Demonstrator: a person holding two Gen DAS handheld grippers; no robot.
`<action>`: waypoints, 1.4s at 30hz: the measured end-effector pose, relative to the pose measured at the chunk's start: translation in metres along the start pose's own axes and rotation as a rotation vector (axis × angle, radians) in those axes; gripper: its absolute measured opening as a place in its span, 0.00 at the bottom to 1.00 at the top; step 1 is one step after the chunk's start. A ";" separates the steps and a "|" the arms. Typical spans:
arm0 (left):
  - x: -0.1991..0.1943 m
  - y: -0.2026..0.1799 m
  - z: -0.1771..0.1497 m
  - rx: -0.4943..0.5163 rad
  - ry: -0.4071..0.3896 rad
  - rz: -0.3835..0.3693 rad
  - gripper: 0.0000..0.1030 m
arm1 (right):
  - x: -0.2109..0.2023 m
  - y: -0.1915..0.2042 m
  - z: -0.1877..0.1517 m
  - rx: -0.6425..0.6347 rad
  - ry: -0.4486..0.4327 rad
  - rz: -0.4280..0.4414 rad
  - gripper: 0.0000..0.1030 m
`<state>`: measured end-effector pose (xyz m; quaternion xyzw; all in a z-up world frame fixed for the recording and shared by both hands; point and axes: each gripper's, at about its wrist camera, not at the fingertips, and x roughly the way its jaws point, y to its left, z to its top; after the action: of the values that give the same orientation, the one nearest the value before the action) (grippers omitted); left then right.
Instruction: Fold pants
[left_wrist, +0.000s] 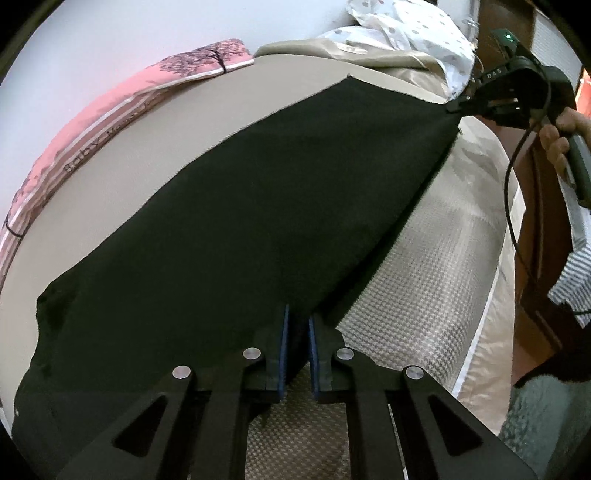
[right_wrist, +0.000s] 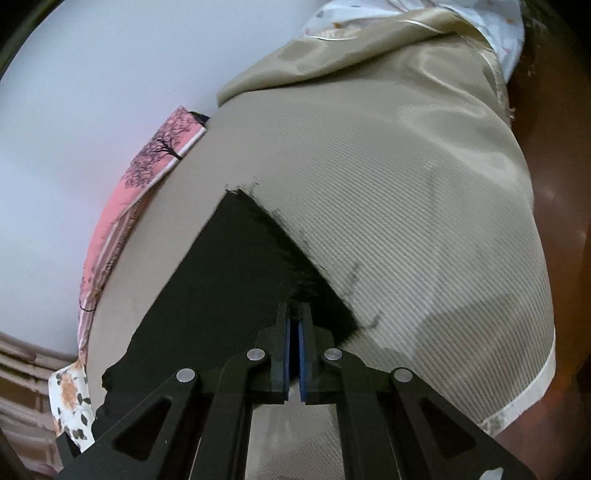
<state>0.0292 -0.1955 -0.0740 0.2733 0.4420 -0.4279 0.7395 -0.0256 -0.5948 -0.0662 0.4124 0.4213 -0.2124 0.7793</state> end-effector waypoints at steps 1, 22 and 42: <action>0.001 -0.001 -0.001 0.003 0.003 -0.006 0.10 | 0.004 -0.004 -0.001 0.005 0.014 -0.011 0.02; -0.047 0.057 0.004 -0.170 -0.134 -0.077 0.52 | 0.046 0.058 0.091 -0.287 0.040 0.023 0.28; -0.055 0.249 -0.122 -0.826 -0.032 0.476 0.54 | 0.106 0.103 0.099 -0.427 0.027 -0.113 0.01</action>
<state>0.1824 0.0422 -0.0750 0.0436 0.4887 -0.0393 0.8704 0.1512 -0.6158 -0.0767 0.2166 0.4897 -0.1560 0.8300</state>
